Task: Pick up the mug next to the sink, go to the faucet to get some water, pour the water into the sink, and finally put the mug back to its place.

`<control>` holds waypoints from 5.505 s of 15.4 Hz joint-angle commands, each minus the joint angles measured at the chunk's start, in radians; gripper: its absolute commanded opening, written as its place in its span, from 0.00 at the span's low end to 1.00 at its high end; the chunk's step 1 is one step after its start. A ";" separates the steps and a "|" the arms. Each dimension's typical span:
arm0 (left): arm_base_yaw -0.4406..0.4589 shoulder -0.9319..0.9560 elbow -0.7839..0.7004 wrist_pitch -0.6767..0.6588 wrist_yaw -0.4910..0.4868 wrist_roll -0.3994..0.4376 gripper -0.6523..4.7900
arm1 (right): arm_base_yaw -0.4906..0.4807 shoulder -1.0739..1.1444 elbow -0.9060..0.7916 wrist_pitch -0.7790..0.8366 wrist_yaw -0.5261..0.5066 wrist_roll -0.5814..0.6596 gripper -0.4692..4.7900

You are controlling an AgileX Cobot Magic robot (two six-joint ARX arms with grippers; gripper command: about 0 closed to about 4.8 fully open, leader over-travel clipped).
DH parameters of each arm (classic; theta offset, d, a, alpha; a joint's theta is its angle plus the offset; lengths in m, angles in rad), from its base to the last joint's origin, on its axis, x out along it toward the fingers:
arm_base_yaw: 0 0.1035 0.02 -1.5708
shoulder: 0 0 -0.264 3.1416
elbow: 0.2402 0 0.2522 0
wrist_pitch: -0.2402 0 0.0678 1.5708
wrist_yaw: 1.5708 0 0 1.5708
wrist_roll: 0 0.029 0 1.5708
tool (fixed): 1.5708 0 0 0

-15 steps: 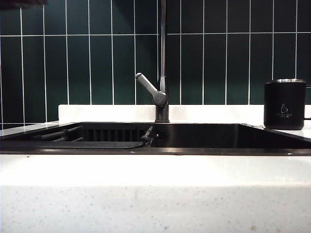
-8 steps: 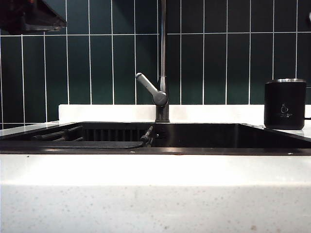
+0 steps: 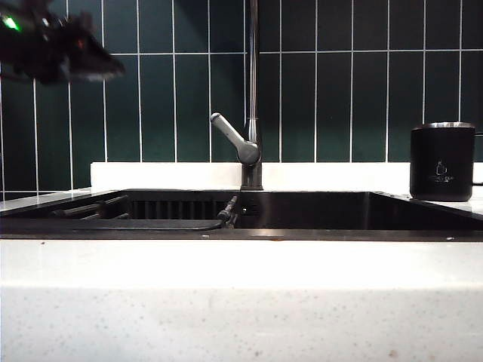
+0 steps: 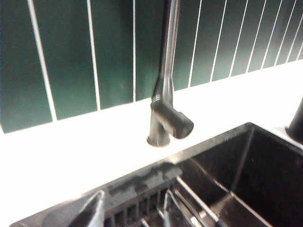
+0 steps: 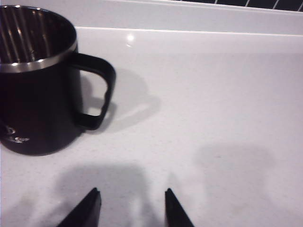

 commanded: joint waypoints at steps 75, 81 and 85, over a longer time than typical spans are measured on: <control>-0.097 0.862 0.943 -0.049 0.433 -0.004 0.41 | 0.289 0.647 0.715 0.174 -0.502 0.053 0.09; -0.094 0.781 0.942 -0.033 0.528 -0.001 0.41 | 0.289 0.648 0.715 0.166 -0.492 0.037 0.09; -0.095 0.760 0.942 -0.045 0.481 0.063 0.41 | 0.289 0.649 0.714 0.160 -0.490 0.030 0.09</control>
